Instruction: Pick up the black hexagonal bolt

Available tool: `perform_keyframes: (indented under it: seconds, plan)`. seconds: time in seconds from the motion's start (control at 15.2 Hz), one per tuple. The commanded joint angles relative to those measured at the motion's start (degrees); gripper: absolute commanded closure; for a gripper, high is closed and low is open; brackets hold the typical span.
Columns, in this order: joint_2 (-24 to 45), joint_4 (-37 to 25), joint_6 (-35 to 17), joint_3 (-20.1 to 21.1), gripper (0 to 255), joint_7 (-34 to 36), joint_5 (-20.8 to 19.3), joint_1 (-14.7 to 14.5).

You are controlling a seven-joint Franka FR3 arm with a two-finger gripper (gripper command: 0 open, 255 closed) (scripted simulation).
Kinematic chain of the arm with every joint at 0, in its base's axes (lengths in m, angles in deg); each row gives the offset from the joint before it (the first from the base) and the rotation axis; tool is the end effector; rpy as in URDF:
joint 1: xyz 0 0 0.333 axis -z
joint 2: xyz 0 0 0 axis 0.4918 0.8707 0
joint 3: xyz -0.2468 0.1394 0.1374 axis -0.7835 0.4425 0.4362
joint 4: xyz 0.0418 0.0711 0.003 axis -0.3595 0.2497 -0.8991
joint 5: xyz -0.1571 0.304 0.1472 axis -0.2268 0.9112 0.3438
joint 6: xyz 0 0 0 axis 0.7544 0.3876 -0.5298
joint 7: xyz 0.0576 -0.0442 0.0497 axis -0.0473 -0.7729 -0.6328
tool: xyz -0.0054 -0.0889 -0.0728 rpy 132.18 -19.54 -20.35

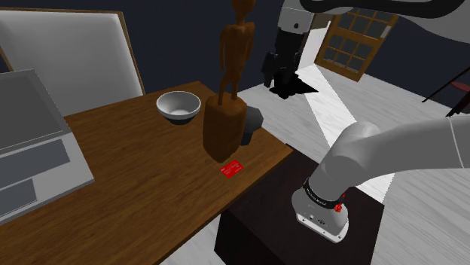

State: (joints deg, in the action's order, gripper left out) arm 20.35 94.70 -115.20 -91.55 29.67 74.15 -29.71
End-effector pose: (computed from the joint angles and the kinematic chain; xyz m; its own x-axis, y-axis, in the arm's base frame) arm 0.2910 -0.0199 0.5549 0.9800 -0.1878 -0.0655 -0.1921 -0.9790 -0.0679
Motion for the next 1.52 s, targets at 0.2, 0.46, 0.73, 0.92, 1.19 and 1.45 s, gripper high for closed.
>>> perform_keyframes:
  seconds: [0.2,0.46,0.73,0.92,1.19,1.45]
  plan:
    - [14.76,-10.01,6.8,-10.47,0,-16.28,2.77,-3.64]
    - [38.08,-26.06,19.49,-20.39,0,-39.36,8.35,-7.27]
    - [62.34,-43.78,34.5,-21.15,0,-61.29,11.95,-5.26]
    - [77.95,-57.0,44.89,-16.14,0,-74.2,10.65,-2.15]
    - [91.21,-68.51,53.13,-9.65,0,-85.09,6.34,-0.69]
    - [92.62,-67.79,51.03,-9.51,0,-85.2,6.51,-0.67]
